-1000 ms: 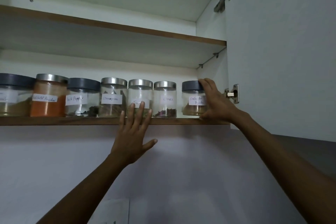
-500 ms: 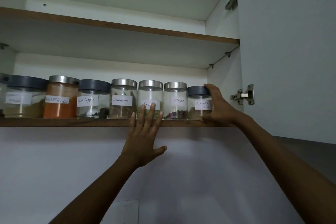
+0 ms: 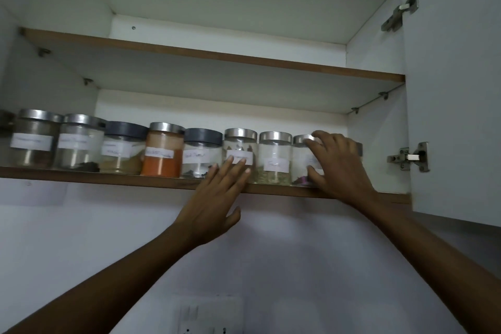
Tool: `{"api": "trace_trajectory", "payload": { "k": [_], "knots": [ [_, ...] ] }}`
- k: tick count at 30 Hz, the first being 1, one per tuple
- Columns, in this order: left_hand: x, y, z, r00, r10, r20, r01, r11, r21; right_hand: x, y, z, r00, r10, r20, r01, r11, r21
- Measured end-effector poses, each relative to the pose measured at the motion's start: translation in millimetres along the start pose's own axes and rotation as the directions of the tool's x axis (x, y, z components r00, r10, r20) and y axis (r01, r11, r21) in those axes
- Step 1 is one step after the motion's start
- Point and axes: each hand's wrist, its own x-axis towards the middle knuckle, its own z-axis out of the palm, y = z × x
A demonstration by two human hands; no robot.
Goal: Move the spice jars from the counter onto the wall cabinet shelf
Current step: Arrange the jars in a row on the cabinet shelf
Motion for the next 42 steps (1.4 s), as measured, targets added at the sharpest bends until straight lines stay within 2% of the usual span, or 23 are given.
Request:
{"api": "trace_trajectory", "payload": {
  "k": [3,8,11,14,17,21,23,25,27,30,33,36,42],
  "knots": [
    [-26.3,-39.0,-16.1,0.999,-0.007,0.031,0.006,1.0,0.023,17.8,-43.1,-1.5,0.999,-0.042,0.008,0.042,0.999,-0.005],
    [-72.2,-110.6,-40.1,0.997,0.003,0.074,-0.007,0.998,0.057,45.0,-118.7,2.8,1.0,-0.029,0.008,0.028,0.998,0.062],
    [-96.2,-158.0,-53.4,0.997,-0.041,0.07,0.037,0.998,0.048,63.3,-162.7,8.5,1.0,-0.025,0.017,0.023,0.997,0.077],
    [-116.1,-200.8,-67.3,0.989,-0.146,-0.005,0.146,0.989,-0.03,81.2,-206.1,11.0,0.999,-0.035,0.036,0.031,0.995,0.095],
    [-128.6,-243.0,-80.8,0.932,-0.35,-0.097,0.337,0.933,-0.128,97.2,-247.3,13.6,0.998,-0.061,0.027,0.057,0.991,0.12],
    [-138.4,-289.3,-97.5,0.877,-0.48,-0.033,0.477,0.876,-0.07,120.4,-303.1,14.8,0.994,-0.11,-0.019,0.111,0.978,0.179],
    [-138.1,-305.1,-104.0,0.886,-0.459,0.057,0.46,0.888,0.0,133.6,-330.6,14.9,0.989,-0.144,-0.04,0.149,0.968,0.2],
    [-131.4,-319.8,-108.1,0.893,-0.418,0.166,0.396,0.905,0.154,148.0,-355.3,14.5,0.983,-0.184,-0.017,0.183,0.96,0.211],
    [-122.5,-334.6,-111.3,0.877,-0.409,0.254,0.324,0.891,0.317,164.0,-375.3,12.9,0.974,-0.203,0.099,0.176,0.958,0.228],
    [-108.5,-356.7,-116.9,0.847,-0.408,0.34,0.24,0.866,0.44,197.0,-392.7,9.0,0.953,-0.204,0.226,0.176,0.975,0.138],
    [-101.6,-368.9,-114.4,0.856,-0.348,0.382,0.148,0.874,0.463,225.2,-400.9,10.0,0.92,-0.219,0.326,0.204,0.976,0.078],
    [-100.0,-372.7,-109.7,0.868,-0.33,0.37,0.151,0.887,0.436,234.5,-407.9,13.7,0.878,-0.238,0.415,0.231,0.971,0.068],
    [-93.1,-375.2,-106.1,0.88,-0.275,0.388,0.07,0.882,0.466,233.9,-412.2,21.4,0.896,-0.253,0.365,0.279,0.96,-0.02]
  ]
}}
